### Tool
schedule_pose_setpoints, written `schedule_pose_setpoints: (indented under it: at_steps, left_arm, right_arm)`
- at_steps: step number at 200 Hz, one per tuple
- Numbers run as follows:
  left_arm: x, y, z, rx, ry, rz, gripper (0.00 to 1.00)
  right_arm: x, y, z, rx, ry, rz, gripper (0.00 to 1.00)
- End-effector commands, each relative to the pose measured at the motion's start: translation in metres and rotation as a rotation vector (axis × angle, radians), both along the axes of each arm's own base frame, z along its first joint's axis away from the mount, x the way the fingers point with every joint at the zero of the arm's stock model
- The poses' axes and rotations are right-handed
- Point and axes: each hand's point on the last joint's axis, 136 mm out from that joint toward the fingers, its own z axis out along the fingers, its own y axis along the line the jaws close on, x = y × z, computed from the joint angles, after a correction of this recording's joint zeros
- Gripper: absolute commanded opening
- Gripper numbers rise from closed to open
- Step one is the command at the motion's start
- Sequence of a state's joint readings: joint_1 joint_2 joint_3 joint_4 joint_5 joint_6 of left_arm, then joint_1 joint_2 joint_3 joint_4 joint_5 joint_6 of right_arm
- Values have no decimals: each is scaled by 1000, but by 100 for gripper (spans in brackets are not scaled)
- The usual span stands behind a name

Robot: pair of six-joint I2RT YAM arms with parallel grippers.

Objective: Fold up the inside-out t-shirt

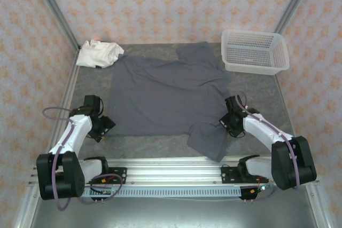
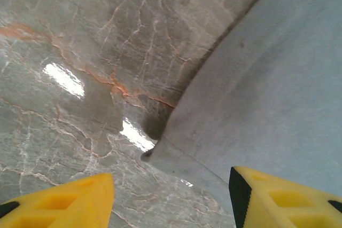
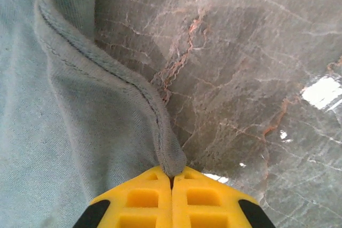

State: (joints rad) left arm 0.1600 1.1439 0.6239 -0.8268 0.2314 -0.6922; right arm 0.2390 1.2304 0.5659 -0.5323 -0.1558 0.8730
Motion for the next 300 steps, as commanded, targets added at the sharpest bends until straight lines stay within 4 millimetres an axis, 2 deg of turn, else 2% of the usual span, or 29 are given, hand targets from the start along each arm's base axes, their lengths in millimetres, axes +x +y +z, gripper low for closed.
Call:
schedule_pose_setpoints:
  at_steps: [1, 15, 23, 43, 56, 83, 90, 114, 133, 159, 189, 223, 247, 300]
  left_arm:
    - [3, -1, -12, -19, 1, 23, 62]
    - [7, -2, -17, -27, -5, 29, 63]
    - [10, -2, -20, -27, -7, 31, 60]
    - [18, 2, -23, -11, -22, 36, 45]
    - [18, 11, -22, 38, -18, 46, 31]
    - [11, 19, -26, 80, 12, 76, 7]
    - [7, 20, -25, 89, 27, 85, 0]
    - [-21, 28, -17, 151, 86, 134, 0]
    - [-42, 33, -9, 199, 79, 194, 0]
    - [-34, 31, -2, 180, -23, 225, 0]
    - [-34, 31, -7, 183, 19, 193, 0]
    - [-32, 27, -4, 160, 26, 165, 0]
    - [-16, 25, 12, 141, -68, 155, 0]
    - [42, 35, 68, 184, -225, 76, 0]
  right_arm:
    - [12, 2, 11, 1, -31, 19, 0]
    - [13, 3, 13, 1, -35, 25, 0]
    - [13, 3, 15, 0, -36, 29, 0]
    - [12, 1, 19, -8, -37, 34, 0]
    - [11, 0, 21, -11, -41, 32, 0]
    - [6, -5, 22, -29, -33, 10, 0]
    - [3, -9, 28, -43, -47, -6, 0]
    - [-18, -26, 30, -103, -13, -82, 0]
    - [-37, -35, 21, -114, -3, -147, 0]
    - [-41, -34, 15, -78, -35, -172, 0]
    - [-32, -30, 27, -71, -57, -133, 0]
    - [-38, -33, 30, -78, -69, -138, 0]
    - [-22, -30, 49, -67, -144, -123, 0]
    - [45, -28, 123, -144, -288, -52, 0]
